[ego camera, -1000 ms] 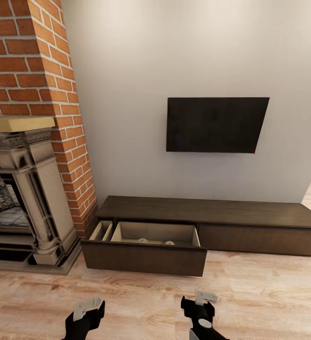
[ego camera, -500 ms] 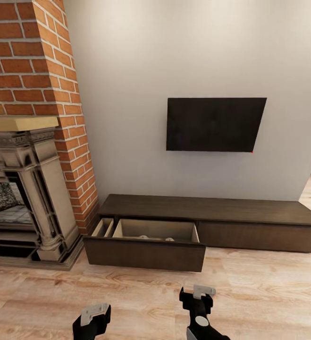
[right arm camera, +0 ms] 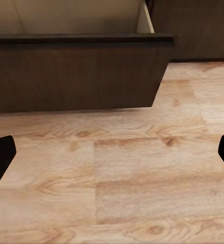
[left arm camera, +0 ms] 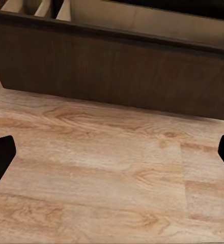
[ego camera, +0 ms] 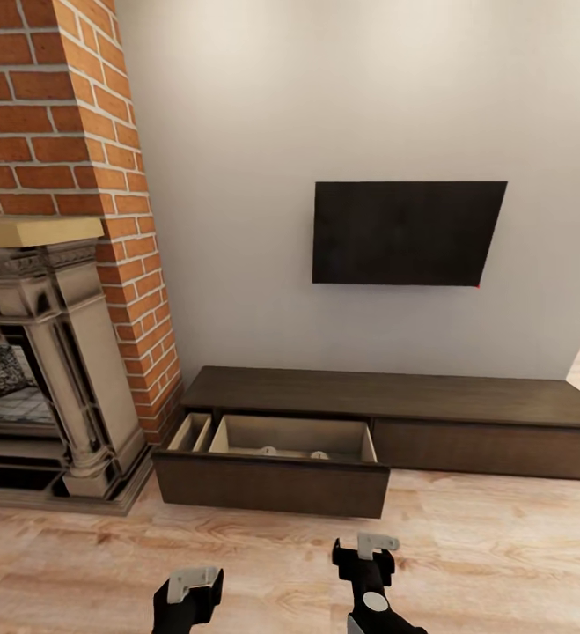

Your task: Place each of the two pumpkins and all three candles from the living room inside a cabinet in the living room (use any cabinet), then make sure every cabinet is closed, and position the cauldron so it is next to a table in the living room.

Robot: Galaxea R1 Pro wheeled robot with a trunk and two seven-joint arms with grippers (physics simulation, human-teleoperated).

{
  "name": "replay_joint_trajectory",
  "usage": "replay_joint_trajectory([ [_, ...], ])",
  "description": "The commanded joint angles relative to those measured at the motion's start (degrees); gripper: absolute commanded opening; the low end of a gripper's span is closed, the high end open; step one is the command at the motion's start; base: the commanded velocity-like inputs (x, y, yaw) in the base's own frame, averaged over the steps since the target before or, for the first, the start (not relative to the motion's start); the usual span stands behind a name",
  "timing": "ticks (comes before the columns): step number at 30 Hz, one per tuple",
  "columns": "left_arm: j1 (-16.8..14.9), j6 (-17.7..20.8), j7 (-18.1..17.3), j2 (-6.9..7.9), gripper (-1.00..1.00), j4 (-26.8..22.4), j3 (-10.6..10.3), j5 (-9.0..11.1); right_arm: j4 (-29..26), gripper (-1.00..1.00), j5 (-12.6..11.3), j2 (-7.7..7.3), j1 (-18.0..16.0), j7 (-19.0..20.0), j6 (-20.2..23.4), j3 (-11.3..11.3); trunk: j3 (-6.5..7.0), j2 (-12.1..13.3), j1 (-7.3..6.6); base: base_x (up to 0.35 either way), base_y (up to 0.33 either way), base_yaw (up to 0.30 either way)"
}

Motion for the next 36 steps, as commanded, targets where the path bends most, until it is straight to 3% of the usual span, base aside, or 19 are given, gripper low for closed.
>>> replay_joint_trajectory([
  [1, -0.05, -0.24, -0.33, 0.15, 1.00, 0.01, -0.32, 0.49, 0.07, 1.00, -0.52, 0.00, -0.06, -0.21, -0.24, 0.43, -0.06, -0.03, 0.00, 0.037, 0.074, 0.000],
  [5, -0.07, -0.11, -5.34, 1.18, 1.00, -0.01, -0.36, 0.60, 0.07, 1.00, -0.56, 0.00, -0.06, 0.00, -0.11, 0.48, -0.06, -0.03, 0.00, 0.108, 0.155, 0.000],
  [10, -0.06, -0.12, -7.23, 1.85, 1.00, -0.03, -0.37, 0.65, 0.08, 1.00, -0.58, 0.00, -0.06, 0.44, -0.04, 0.49, -0.06, -0.03, 0.00, 0.212, 0.198, 0.000],
  [23, -0.06, -0.13, -7.72, 2.02, 1.00, 0.05, -0.38, 0.66, 0.54, 1.00, -0.68, -0.20, -0.06, 2.40, 0.16, 0.48, 0.05, -0.03, 0.00, 0.147, 0.107, -0.003],
  [29, -0.06, -0.13, -7.89, 2.02, 1.00, 0.10, -0.38, 0.63, 3.57, 1.00, -0.49, -0.40, 0.03, 2.38, 0.16, 1.66, 0.41, -0.03, 0.00, 0.010, 0.006, -0.011],
  [36, -0.06, 0.04, -7.86, 1.79, 1.00, 0.09, -0.76, 0.49, 3.87, 1.00, -0.46, -0.98, 2.59, 2.49, 0.15, 2.10, 0.50, -0.03, 0.00, 0.001, 0.001, -0.001],
])
